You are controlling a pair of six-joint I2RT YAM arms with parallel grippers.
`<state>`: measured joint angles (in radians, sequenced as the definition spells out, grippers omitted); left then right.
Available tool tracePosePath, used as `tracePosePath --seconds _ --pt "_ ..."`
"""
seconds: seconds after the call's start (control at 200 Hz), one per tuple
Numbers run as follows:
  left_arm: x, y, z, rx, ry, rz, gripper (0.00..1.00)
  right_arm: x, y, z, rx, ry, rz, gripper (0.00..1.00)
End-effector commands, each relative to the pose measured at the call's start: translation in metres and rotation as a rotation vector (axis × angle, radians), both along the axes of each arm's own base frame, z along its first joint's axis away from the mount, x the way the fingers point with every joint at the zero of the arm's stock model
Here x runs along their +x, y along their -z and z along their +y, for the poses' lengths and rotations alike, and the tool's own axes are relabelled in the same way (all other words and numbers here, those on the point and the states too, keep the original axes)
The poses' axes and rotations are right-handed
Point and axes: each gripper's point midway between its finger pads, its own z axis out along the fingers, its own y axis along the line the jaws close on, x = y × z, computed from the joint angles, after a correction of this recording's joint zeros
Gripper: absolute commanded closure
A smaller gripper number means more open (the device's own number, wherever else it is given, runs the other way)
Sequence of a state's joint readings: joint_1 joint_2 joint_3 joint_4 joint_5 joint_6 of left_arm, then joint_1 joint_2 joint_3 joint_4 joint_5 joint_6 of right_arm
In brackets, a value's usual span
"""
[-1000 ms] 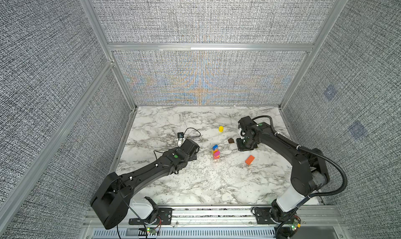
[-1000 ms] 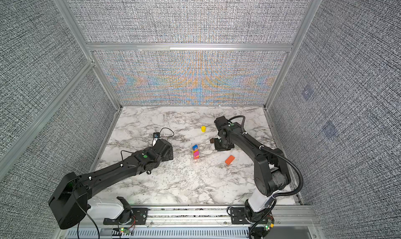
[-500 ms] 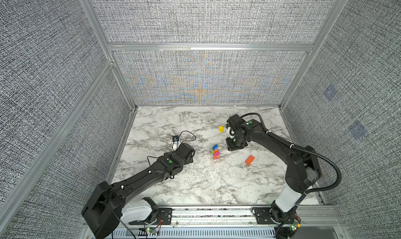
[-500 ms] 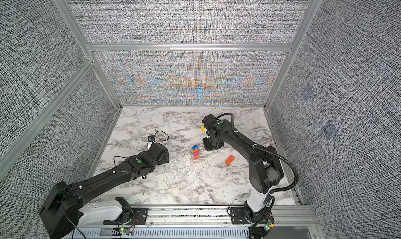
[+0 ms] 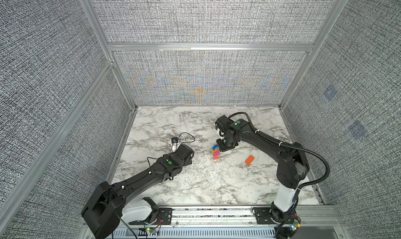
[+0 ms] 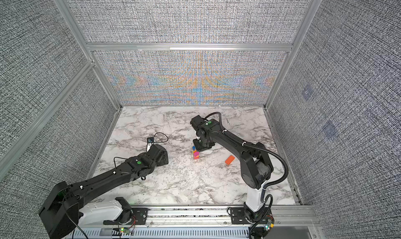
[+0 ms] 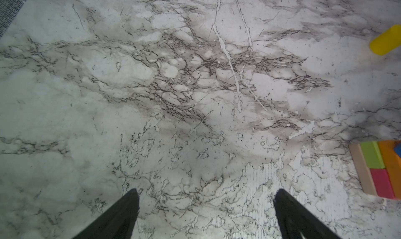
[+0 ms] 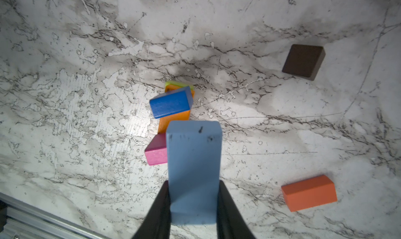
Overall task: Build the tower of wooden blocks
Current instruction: 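Lift the light-blue bar with the right gripper and carry it over the stack, then lower the light-blue bar upright onto the stack beside the blue cube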
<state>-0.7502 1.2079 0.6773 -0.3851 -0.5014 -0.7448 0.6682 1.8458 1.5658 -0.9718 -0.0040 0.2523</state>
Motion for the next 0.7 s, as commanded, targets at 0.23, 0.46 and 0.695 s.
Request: tracePosePath --seconds 0.23,0.46,0.695 --pt "0.003 0.000 0.001 -0.005 -0.010 -0.011 0.01 -0.007 0.003 0.009 -0.032 -0.021 0.020 0.74" --pt "0.002 0.000 0.002 -0.007 -0.011 -0.013 0.01 -0.007 0.007 0.013 -0.038 -0.023 0.025 0.74" --pt "0.001 0.002 0.002 -0.009 -0.011 -0.009 0.01 -0.007 0.012 0.017 -0.042 -0.028 0.031 0.74"
